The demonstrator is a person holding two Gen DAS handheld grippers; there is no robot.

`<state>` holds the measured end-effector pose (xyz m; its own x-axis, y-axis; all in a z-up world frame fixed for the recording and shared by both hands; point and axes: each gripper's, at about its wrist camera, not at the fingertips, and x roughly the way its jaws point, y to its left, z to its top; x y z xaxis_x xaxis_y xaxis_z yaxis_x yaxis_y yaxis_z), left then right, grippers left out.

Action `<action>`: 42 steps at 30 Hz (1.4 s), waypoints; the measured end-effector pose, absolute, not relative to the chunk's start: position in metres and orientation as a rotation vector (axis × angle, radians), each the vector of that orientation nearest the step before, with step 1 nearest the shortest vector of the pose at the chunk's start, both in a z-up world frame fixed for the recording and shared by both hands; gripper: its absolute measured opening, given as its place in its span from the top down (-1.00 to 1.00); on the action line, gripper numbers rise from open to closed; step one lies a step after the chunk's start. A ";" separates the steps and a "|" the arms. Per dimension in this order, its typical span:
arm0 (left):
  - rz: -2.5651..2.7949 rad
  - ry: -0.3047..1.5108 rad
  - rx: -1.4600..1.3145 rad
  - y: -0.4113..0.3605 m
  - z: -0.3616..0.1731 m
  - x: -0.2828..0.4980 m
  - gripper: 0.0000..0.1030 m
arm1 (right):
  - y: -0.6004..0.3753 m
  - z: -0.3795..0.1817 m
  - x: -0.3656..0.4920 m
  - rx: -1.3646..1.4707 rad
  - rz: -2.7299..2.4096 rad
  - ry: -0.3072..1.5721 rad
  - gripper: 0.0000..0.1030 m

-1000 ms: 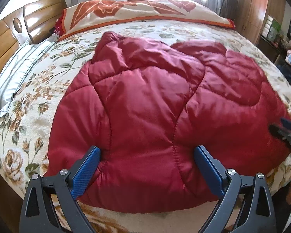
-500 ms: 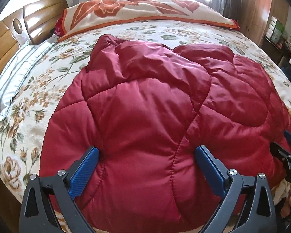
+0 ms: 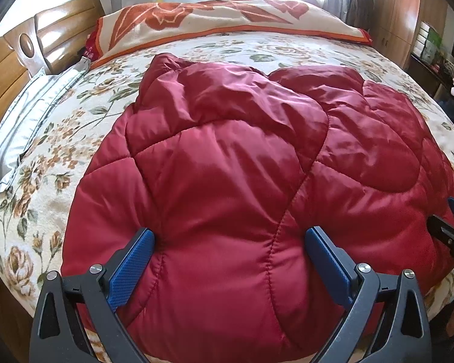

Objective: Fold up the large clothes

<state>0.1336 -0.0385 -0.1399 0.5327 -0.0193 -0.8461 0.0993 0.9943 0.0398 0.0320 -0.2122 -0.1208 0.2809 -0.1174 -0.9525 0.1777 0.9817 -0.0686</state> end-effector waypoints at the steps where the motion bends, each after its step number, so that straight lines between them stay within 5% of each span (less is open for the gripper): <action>1: -0.073 1.006 0.087 -0.038 -0.140 0.133 -0.97 | -0.213 -0.122 0.031 0.053 -0.198 1.270 -0.93; 26: -0.076 0.977 0.114 -0.036 -0.131 0.112 -0.93 | -0.225 -0.114 0.004 0.070 -0.196 1.235 -0.86; 42: -0.092 0.948 0.124 -0.037 -0.102 0.061 -0.69 | -0.200 -0.054 -0.024 0.115 -0.121 1.150 -0.85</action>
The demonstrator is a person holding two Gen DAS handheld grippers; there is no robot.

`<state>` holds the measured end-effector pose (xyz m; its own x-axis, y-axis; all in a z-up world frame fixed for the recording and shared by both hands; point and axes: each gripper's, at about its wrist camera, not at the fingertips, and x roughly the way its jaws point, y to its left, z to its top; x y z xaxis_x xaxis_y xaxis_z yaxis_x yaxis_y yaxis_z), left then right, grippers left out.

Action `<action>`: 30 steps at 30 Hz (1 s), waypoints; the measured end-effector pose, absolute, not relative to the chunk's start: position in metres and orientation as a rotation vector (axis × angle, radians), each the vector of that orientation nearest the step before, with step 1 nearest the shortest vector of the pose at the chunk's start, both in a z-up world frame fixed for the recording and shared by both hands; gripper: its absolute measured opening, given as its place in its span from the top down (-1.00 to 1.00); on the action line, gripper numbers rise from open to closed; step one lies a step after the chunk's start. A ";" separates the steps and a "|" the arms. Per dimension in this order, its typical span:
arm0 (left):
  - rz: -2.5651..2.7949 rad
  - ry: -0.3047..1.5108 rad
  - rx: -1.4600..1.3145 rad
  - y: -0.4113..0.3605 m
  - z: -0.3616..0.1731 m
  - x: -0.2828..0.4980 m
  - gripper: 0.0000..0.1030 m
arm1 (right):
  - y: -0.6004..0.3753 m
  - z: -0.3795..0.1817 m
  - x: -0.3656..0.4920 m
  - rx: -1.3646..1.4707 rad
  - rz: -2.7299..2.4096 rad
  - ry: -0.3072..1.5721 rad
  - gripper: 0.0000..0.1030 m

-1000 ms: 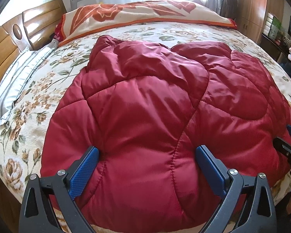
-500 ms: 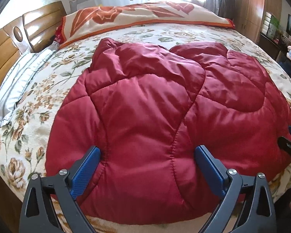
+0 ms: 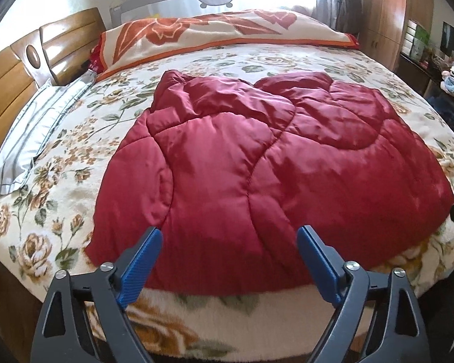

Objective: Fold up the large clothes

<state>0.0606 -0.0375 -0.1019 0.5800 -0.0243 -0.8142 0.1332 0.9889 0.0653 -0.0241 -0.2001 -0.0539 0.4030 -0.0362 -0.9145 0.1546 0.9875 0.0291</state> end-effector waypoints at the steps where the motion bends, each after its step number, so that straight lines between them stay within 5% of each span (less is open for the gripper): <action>1: -0.094 0.947 0.126 -0.037 -0.100 0.057 -0.67 | -0.199 -0.051 -0.026 0.114 -0.116 1.147 -0.84; 10: -0.105 0.921 0.127 -0.036 -0.080 0.026 -0.57 | -0.182 -0.037 -0.043 0.109 -0.059 1.168 -0.20; 17: -0.097 0.917 0.141 -0.036 -0.072 0.011 -0.61 | -0.177 -0.036 -0.056 0.120 -0.060 1.180 -0.22; 21: -0.093 0.920 0.132 -0.034 -0.068 0.005 -0.81 | -0.178 -0.031 -0.061 0.128 -0.067 1.176 -0.23; 25: -0.088 0.908 0.131 -0.032 -0.062 -0.001 -0.88 | -0.175 -0.024 -0.064 0.130 -0.060 1.172 -0.57; 30: -0.081 0.880 0.156 -0.034 -0.054 -0.010 -0.91 | -0.172 -0.017 -0.068 0.117 -0.054 1.162 -0.59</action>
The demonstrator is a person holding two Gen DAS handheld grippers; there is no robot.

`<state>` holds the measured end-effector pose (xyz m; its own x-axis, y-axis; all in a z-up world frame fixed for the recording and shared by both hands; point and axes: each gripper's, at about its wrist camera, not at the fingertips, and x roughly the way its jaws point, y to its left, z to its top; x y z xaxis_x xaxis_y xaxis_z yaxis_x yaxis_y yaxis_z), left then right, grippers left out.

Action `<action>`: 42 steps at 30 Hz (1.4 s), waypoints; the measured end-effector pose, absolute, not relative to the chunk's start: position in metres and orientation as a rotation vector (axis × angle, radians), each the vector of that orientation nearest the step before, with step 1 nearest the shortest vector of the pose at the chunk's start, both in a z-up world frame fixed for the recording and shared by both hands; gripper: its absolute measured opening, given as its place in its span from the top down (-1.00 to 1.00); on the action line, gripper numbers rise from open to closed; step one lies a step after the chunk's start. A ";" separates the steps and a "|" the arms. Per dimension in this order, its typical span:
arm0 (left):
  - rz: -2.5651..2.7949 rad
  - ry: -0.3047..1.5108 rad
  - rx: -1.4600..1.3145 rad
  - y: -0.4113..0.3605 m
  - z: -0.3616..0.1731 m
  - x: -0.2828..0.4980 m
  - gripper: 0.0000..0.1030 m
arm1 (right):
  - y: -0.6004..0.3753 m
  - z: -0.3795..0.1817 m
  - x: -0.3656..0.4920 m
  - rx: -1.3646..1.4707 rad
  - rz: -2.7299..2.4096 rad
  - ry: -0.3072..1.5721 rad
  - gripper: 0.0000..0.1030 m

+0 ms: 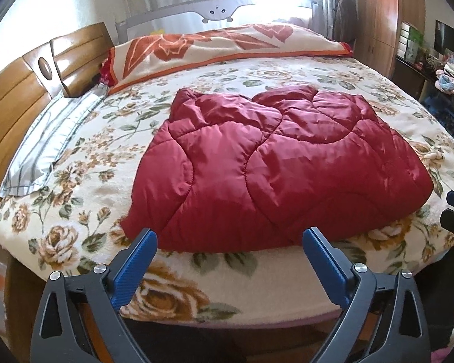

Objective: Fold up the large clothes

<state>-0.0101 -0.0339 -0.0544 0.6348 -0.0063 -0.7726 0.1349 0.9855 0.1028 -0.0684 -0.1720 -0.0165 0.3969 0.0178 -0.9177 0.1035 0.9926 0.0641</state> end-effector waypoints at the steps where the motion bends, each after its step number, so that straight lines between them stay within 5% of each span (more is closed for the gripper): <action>1: -0.081 0.875 0.161 -0.035 -0.053 -0.012 -0.92 | -0.171 -0.015 -0.069 0.117 -0.054 1.161 -0.59; 26: -0.113 0.855 0.239 -0.042 -0.031 -0.023 -0.98 | -0.158 0.011 -0.062 0.055 0.025 1.172 -0.83; 42: -0.127 0.946 0.256 -0.058 -0.056 0.028 -0.98 | -0.173 -0.025 -0.027 0.082 -0.016 1.238 -0.84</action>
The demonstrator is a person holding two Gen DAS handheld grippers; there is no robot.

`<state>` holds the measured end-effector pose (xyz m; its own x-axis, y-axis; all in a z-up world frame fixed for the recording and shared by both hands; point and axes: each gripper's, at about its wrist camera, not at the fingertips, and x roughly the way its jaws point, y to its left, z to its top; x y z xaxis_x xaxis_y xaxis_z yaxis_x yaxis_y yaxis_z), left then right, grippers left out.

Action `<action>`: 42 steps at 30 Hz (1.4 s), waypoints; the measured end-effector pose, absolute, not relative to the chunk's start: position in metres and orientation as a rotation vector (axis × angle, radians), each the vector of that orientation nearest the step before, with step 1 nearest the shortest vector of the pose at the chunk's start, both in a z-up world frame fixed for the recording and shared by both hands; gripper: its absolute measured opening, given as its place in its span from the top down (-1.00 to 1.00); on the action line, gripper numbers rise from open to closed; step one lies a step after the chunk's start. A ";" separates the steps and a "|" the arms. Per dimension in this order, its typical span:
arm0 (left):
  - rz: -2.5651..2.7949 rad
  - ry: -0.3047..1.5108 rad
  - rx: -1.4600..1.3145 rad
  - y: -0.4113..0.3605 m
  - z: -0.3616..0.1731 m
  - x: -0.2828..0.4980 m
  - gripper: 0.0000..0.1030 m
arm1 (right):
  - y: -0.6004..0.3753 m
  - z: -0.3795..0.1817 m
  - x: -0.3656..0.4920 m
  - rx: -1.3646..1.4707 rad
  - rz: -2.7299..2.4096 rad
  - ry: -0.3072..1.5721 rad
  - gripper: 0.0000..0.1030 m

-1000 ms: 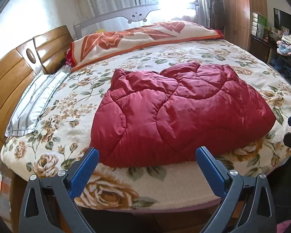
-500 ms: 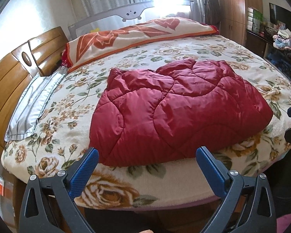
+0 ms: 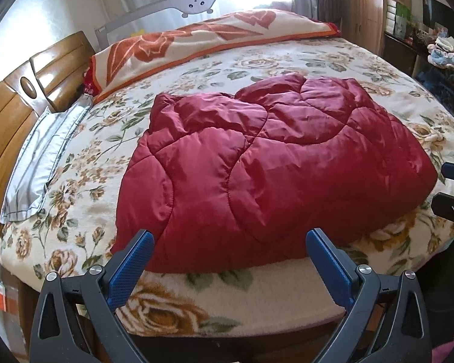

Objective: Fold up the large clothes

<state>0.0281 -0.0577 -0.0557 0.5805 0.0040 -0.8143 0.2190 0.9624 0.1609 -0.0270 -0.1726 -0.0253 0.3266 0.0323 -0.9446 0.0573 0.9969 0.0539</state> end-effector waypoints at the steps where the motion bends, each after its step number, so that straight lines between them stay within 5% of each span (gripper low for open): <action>1: -0.128 0.951 0.256 -0.059 -0.057 0.033 -0.98 | -0.173 -0.027 -0.025 0.084 -0.017 1.243 -0.84; 42: -0.084 1.014 0.135 -0.071 -0.071 0.083 -0.98 | -0.179 -0.070 0.026 -0.016 -0.196 1.277 -0.85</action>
